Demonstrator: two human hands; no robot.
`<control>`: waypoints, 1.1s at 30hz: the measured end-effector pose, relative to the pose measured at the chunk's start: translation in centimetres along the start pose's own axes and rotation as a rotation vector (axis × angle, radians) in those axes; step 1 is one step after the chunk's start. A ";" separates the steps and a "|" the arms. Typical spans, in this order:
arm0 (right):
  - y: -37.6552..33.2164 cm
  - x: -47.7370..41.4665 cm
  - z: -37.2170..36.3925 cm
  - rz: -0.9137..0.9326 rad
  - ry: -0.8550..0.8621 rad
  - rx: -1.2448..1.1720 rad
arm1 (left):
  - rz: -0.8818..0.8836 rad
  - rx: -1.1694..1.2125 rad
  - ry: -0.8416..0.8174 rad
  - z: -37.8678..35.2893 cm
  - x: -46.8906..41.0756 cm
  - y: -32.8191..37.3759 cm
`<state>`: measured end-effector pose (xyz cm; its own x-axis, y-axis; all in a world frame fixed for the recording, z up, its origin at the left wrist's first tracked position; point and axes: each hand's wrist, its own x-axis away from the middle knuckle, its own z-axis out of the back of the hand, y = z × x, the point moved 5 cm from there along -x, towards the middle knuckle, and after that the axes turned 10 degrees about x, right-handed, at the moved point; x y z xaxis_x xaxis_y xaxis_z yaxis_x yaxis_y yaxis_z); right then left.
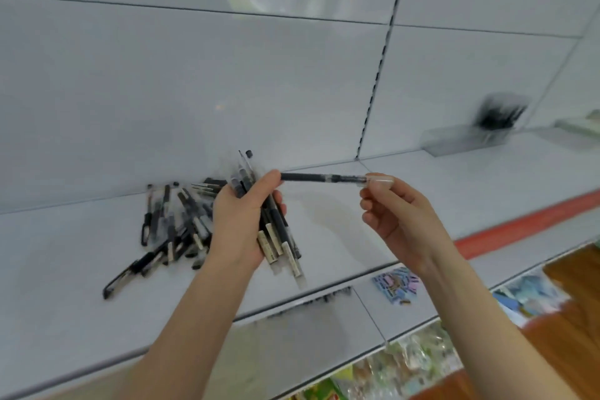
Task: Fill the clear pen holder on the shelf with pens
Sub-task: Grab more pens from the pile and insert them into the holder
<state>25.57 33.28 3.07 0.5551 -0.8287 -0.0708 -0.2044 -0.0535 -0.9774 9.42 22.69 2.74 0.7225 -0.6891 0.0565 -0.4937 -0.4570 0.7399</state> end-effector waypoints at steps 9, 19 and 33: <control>-6.3 3.3 22.6 0.164 0.333 0.027 | 0.241 0.076 -0.069 -13.0 5.5 -15.1; -8.9 1.2 37.6 0.197 0.577 0.276 | 0.312 0.055 -0.081 -23.4 4.0 -24.8; -11.8 -18.9 49.4 0.339 0.558 0.669 | 0.275 0.321 0.018 -36.3 -7.9 -35.5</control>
<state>57.36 77.06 6.11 0.0476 -0.8983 -0.4368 0.3185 0.4281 -0.8458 38.82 64.74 0.30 0.5493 -0.8014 0.2368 -0.7932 -0.4110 0.4493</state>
